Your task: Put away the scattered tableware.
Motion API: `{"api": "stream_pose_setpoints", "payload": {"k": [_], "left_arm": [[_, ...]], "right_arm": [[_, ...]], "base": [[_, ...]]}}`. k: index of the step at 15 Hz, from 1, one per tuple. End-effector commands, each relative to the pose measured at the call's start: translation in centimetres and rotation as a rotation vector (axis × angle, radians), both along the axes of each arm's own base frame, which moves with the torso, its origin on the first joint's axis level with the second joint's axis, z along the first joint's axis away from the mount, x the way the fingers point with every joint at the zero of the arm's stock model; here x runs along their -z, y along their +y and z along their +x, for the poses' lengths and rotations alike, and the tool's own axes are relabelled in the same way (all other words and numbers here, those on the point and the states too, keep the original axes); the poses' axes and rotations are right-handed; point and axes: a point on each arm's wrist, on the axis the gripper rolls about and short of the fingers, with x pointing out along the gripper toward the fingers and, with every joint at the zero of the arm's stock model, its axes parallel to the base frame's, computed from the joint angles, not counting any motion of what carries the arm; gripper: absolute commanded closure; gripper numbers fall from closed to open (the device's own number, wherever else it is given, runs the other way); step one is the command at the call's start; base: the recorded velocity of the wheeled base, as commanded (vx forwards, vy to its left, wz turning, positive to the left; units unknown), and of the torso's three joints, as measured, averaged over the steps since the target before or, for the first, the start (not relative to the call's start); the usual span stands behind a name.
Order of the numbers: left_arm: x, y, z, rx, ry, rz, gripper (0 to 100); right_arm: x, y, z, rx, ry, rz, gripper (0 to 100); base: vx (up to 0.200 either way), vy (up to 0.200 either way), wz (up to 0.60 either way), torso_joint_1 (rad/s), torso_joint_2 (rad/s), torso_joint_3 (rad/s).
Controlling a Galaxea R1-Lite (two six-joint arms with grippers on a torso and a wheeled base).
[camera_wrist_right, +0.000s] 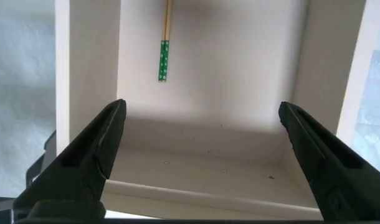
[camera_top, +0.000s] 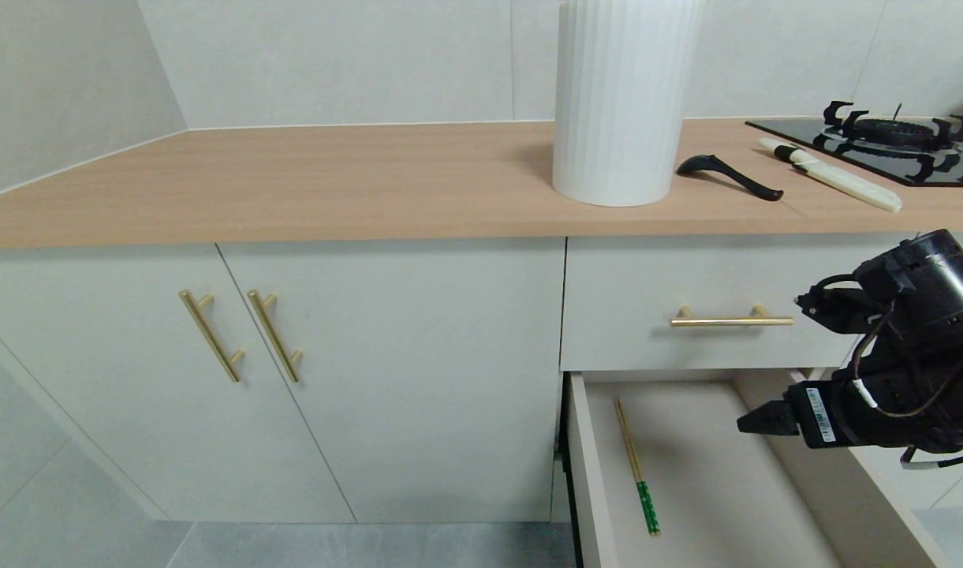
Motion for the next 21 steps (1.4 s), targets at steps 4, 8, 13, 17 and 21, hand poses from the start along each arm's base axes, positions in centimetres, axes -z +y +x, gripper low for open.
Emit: {"api": "stream_pose_setpoints", "payload": {"k": [4, 8, 13, 17, 21], "left_arm": [[-0.01, 0.0, 0.01, -0.001, 0.001, 0.0, 0], [-0.01, 0.0, 0.01, -0.001, 0.001, 0.0, 0], [-0.01, 0.0, 0.01, -0.001, 0.001, 0.0, 0], [-0.01, 0.0, 0.01, -0.001, 0.001, 0.0, 0], [-0.01, 0.0, 0.01, -0.001, 0.001, 0.0, 0]], "right_arm": [[-0.29, -0.09, -0.21, 0.001, -0.014, 0.004, 0], [-0.29, -0.08, -0.21, 0.0, -0.014, 0.005, 0], [-0.24, -0.03, -0.17, -0.001, -0.015, 0.006, 0], [-0.01, -0.03, -0.16, -0.001, -0.009, 0.003, 0], [0.33, 0.04, -0.19, -0.014, -0.016, 0.0, 0]], "base": [[0.0, 0.0, 0.0, 0.077, -0.21, -0.233], [0.0, 0.0, 0.0, 0.129, -0.5, -0.311], [0.0, 0.0, 0.0, 0.172, -0.46, -0.299], [0.0, 0.0, 0.0, 0.193, -0.48, -0.287], [0.0, 0.0, 0.0, 0.214, -0.5, -0.287]]}}
